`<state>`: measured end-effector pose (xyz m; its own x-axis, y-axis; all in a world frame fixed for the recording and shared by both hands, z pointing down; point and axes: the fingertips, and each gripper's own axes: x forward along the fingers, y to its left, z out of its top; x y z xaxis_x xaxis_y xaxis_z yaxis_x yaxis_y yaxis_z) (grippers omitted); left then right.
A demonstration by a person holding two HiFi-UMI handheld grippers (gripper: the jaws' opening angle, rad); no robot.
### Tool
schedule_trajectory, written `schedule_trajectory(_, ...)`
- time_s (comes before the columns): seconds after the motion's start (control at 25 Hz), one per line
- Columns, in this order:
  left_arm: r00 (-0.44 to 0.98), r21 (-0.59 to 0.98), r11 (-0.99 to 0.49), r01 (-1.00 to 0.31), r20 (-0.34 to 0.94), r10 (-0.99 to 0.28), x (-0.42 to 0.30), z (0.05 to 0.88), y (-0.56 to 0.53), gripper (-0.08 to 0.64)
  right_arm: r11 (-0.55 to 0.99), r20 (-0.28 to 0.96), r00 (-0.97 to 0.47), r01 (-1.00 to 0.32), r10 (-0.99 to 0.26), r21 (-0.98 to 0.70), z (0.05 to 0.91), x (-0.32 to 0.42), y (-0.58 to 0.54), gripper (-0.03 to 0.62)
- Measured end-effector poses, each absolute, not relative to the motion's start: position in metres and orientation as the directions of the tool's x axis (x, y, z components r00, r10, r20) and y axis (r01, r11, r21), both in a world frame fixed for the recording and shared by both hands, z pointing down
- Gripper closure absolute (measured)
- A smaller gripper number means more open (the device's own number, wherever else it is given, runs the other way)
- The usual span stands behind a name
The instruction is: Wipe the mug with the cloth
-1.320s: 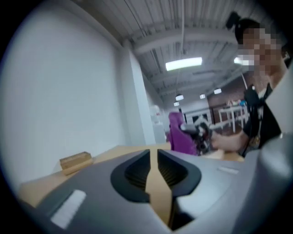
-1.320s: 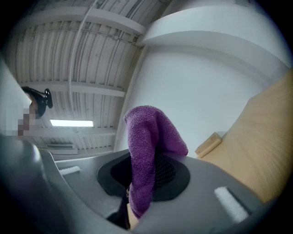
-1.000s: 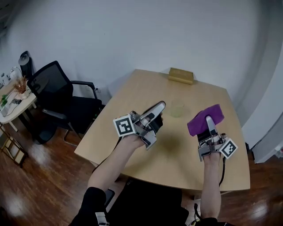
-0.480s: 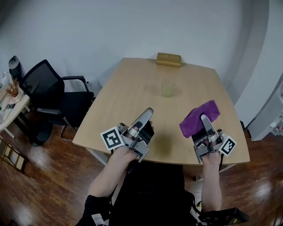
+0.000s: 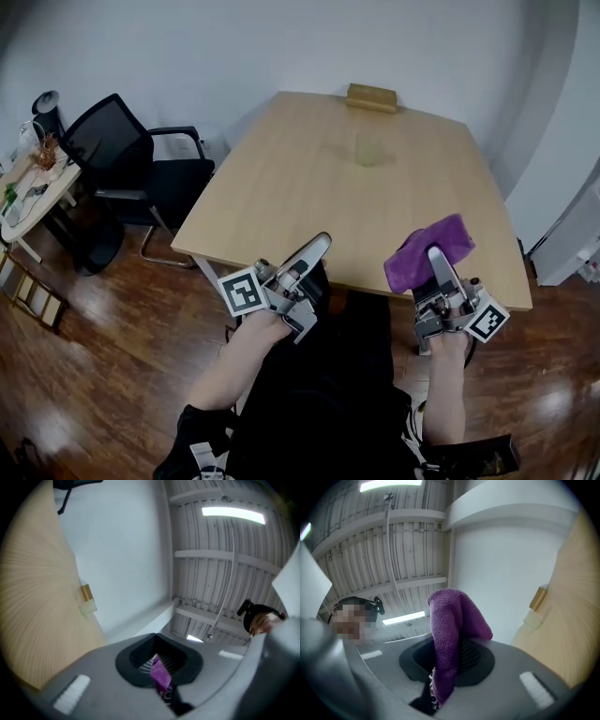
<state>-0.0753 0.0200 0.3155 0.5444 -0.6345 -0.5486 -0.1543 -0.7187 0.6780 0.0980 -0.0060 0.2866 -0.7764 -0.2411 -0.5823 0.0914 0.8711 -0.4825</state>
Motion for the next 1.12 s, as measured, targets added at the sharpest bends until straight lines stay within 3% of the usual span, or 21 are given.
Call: schedule_trajectory(1.12, 0.551, 0.638, -0.756, -0.148, -0.581, -0.599, -0.041, 0.295, 0.275, 0.558, 0.875, -0.571, -0.767, 0.028, -0.291, -0.484, 0.294, 0.122, 0.257, 0.534)
